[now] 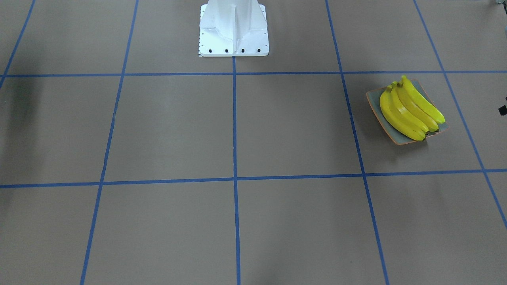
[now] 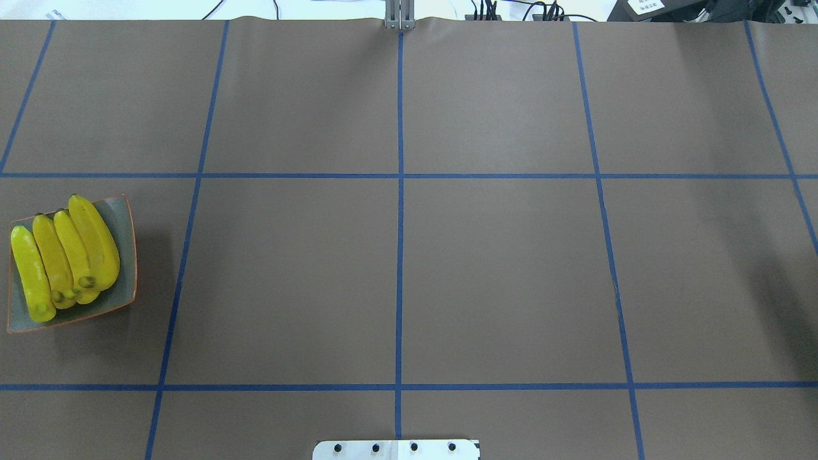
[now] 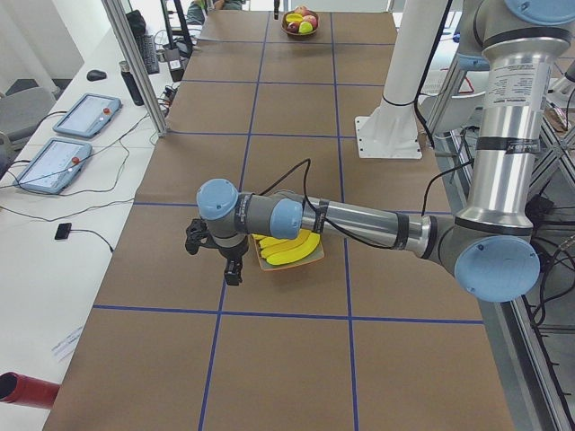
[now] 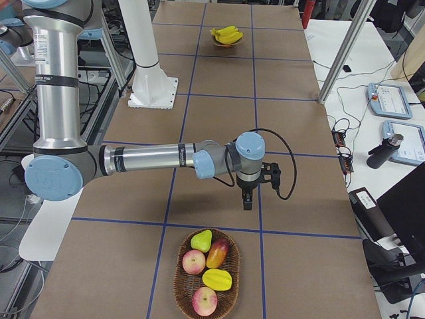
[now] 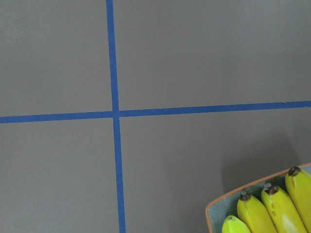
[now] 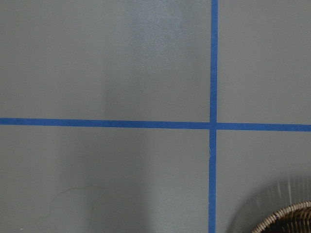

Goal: Transfer all bananas from basket to plate

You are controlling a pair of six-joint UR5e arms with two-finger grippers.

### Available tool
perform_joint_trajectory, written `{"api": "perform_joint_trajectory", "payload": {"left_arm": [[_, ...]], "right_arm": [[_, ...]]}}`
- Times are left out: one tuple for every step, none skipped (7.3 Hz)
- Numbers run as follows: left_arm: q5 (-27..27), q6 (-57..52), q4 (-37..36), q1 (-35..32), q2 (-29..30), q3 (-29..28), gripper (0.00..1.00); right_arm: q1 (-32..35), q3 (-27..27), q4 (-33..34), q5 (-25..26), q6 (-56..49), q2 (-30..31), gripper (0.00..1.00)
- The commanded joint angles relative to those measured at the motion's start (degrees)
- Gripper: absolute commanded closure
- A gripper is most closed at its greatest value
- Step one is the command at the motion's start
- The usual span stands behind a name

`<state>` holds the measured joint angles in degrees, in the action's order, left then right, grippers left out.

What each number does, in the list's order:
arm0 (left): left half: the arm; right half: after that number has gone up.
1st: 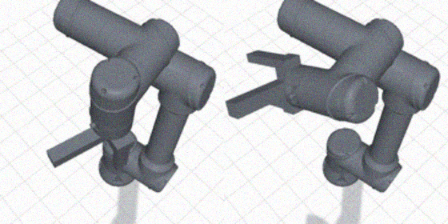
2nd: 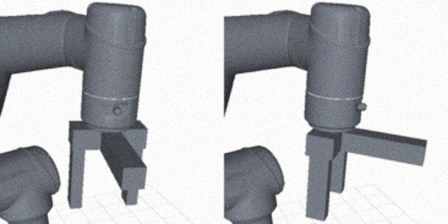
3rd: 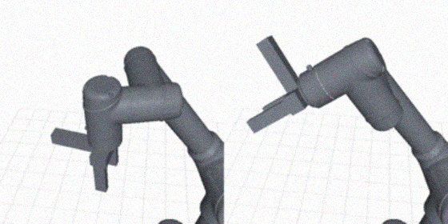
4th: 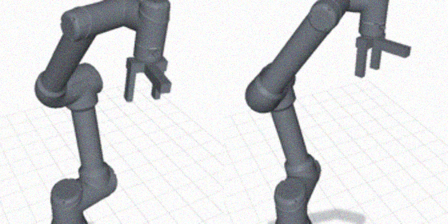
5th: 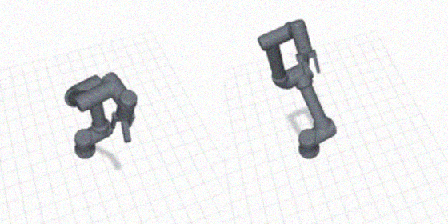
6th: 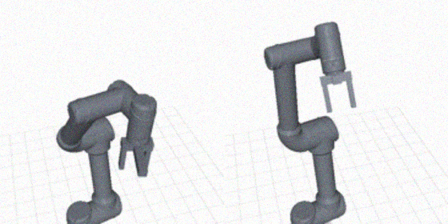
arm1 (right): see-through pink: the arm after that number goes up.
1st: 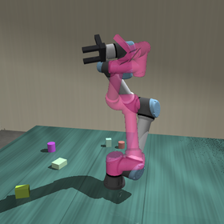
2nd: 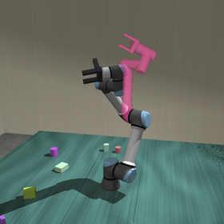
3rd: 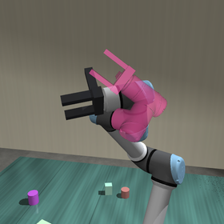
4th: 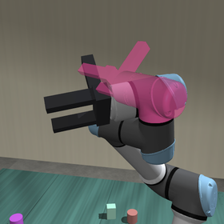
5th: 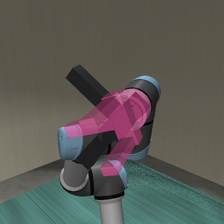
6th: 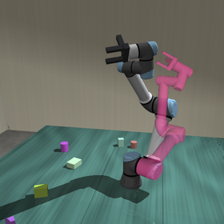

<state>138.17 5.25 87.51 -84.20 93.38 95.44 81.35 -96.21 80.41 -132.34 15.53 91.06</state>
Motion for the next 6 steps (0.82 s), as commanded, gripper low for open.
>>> {"api": "perform_joint_trajectory", "payload": {"left_arm": [[0.1, 0.2, 0.0, 0.0, 0.0, 0.1, 0.00], [0.1, 0.2, 0.0, 0.0, 0.0, 0.1, 0.00], [0.1, 0.2, 0.0, 0.0, 0.0, 0.1, 0.00], [0.2, 0.2, 0.0, 0.0, 0.0, 0.1, 0.00], [0.1, 0.2, 0.1, 0.0, 0.0, 0.1, 0.00], [0.1, 0.2, 0.1, 0.0, 0.0, 0.1, 0.00]], "right_arm": [[0.0, 0.1, 0.0, -0.6, 0.2, 0.0, 0.00], [0.0, 0.0, 0.0, -1.5, 0.2, 0.0, 0.00], [0.0, 0.0, 0.0, -1.5, 0.2, -0.1, 0.00], [0.0, -0.1, -0.2, -1.5, 0.2, -0.1, 0.00], [0.0, 0.0, -0.2, -1.6, 0.2, -0.1, 0.00], [0.0, 0.0, -0.1, -1.5, 0.2, -0.1, 0.00]]}}
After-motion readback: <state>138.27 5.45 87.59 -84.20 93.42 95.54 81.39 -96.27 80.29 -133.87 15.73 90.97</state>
